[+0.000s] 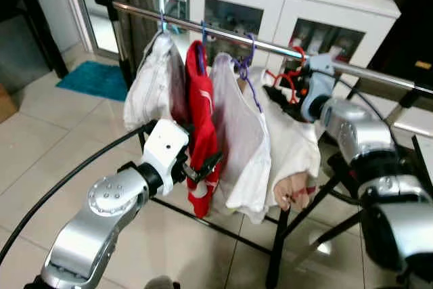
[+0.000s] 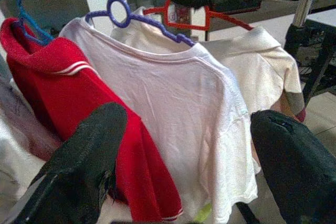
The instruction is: Hang hanger
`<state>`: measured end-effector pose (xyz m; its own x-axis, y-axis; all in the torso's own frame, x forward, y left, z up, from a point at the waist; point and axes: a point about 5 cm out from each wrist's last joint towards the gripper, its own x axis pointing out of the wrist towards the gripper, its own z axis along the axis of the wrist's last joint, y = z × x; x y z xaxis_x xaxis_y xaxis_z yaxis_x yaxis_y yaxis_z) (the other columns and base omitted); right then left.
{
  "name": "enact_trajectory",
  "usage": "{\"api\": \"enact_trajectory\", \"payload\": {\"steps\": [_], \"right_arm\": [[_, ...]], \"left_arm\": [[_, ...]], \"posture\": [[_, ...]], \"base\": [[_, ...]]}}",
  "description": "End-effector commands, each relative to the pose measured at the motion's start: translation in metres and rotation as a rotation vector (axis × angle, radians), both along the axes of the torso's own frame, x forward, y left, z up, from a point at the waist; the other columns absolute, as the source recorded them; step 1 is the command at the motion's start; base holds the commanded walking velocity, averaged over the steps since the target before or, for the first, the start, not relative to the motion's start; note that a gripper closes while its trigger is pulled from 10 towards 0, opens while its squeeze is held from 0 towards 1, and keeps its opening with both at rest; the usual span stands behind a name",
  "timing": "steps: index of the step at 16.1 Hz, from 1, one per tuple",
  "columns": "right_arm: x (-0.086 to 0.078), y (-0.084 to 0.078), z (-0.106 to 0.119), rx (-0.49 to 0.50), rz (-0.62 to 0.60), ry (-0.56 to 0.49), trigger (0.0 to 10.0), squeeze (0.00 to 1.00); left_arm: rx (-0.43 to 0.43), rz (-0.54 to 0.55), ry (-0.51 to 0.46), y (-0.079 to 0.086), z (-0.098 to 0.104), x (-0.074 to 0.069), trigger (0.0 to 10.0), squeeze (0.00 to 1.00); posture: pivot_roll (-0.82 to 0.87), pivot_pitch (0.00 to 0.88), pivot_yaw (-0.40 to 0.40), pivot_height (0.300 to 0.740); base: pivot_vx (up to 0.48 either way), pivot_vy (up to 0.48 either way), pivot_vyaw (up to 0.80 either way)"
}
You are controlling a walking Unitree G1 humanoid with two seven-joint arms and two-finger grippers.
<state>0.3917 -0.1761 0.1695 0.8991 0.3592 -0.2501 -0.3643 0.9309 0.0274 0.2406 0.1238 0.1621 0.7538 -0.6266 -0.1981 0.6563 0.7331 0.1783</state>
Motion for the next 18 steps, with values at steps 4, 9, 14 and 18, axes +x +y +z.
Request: {"api": "enact_trajectory", "payload": {"steps": [4, 9, 14, 18], "right_arm": [[0.003, -0.019, -0.006, -0.017, -0.046, 0.046, 10.0, 0.00], [0.007, -0.028, 0.000, 0.083, -0.113, 0.052, 10.0, 0.00], [0.008, -0.015, -0.009, 0.044, -0.112, 0.089, 0.0, 0.00], [0.009, -0.010, -0.011, 0.014, -0.126, 0.094, 0.0, 0.00]], "left_arm": [[0.016, -0.029, 0.004, -0.001, 0.001, -0.003, 10.0, 0.00], [0.023, -0.037, 0.010, -0.001, 0.000, -0.003, 10.0, 0.00], [0.030, -0.053, 0.011, -0.002, 0.000, -0.001, 10.0, 0.00], [0.034, -0.046, 0.016, 0.000, -0.002, -0.003, 10.0, 0.00]], "posture": [[0.02, 0.008, -0.065, 0.740], [0.02, 0.007, -0.055, 0.740], [0.03, 0.008, -0.054, 0.740], [0.03, 0.012, -0.065, 0.740]], "base": [[0.000, 0.000, 0.00], [0.000, 0.000, 0.00], [0.000, 0.000, 0.00], [0.000, 0.000, 0.00]]}}
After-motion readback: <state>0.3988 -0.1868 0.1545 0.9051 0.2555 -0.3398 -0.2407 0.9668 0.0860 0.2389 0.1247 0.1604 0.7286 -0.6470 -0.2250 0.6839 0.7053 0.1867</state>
